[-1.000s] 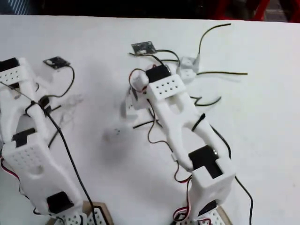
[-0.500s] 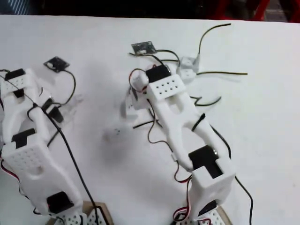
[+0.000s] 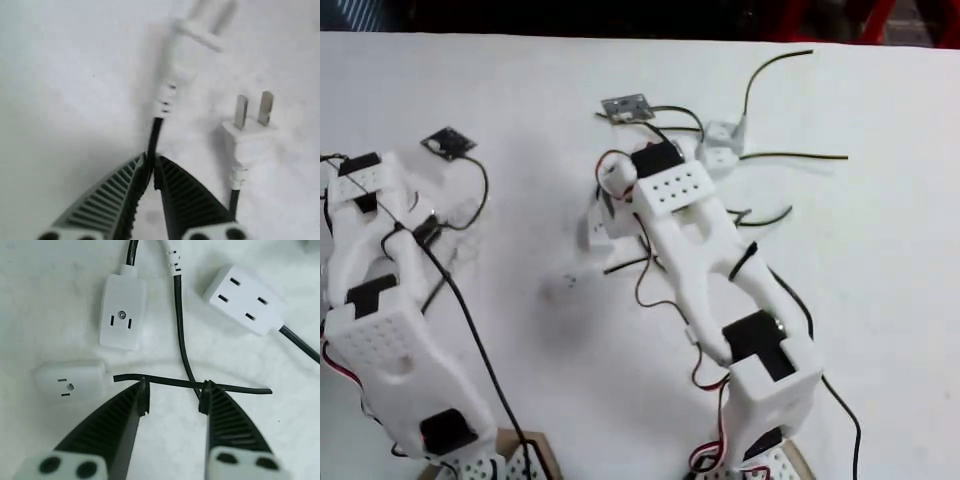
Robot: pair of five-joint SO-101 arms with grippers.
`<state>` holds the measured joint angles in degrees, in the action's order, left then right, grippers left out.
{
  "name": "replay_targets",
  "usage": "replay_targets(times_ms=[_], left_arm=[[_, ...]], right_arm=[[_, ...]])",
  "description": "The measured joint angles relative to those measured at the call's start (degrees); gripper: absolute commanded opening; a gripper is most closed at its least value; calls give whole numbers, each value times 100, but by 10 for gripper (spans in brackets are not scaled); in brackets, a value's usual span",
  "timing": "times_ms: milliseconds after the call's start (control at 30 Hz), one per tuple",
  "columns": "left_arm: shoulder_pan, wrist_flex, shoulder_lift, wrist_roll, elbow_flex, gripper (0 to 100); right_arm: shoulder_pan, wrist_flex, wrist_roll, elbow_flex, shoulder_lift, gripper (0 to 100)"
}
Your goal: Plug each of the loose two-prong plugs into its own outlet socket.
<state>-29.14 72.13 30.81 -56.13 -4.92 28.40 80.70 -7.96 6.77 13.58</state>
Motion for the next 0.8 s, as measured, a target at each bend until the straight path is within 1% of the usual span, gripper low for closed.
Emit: replay_targets(times_ms=[167, 367, 533, 600, 700, 800], left_arm=[[0, 941, -114, 0, -264, 30], [0, 1820, -536, 9, -492, 168], [0, 2426, -818, 9, -492, 155], [0, 2576, -835, 9, -492, 168], [0, 2567, -862, 9, -369, 252], [0, 2286, -862, 9, -26, 308]], right_arm=[[0, 0, 0, 0, 0, 166], [0, 0, 0, 0, 0, 166], [0, 0, 0, 0, 0, 166], [0, 0, 0, 0, 0, 166], [0, 0, 0, 0, 0, 166], [0, 0, 0, 0, 0, 166]])
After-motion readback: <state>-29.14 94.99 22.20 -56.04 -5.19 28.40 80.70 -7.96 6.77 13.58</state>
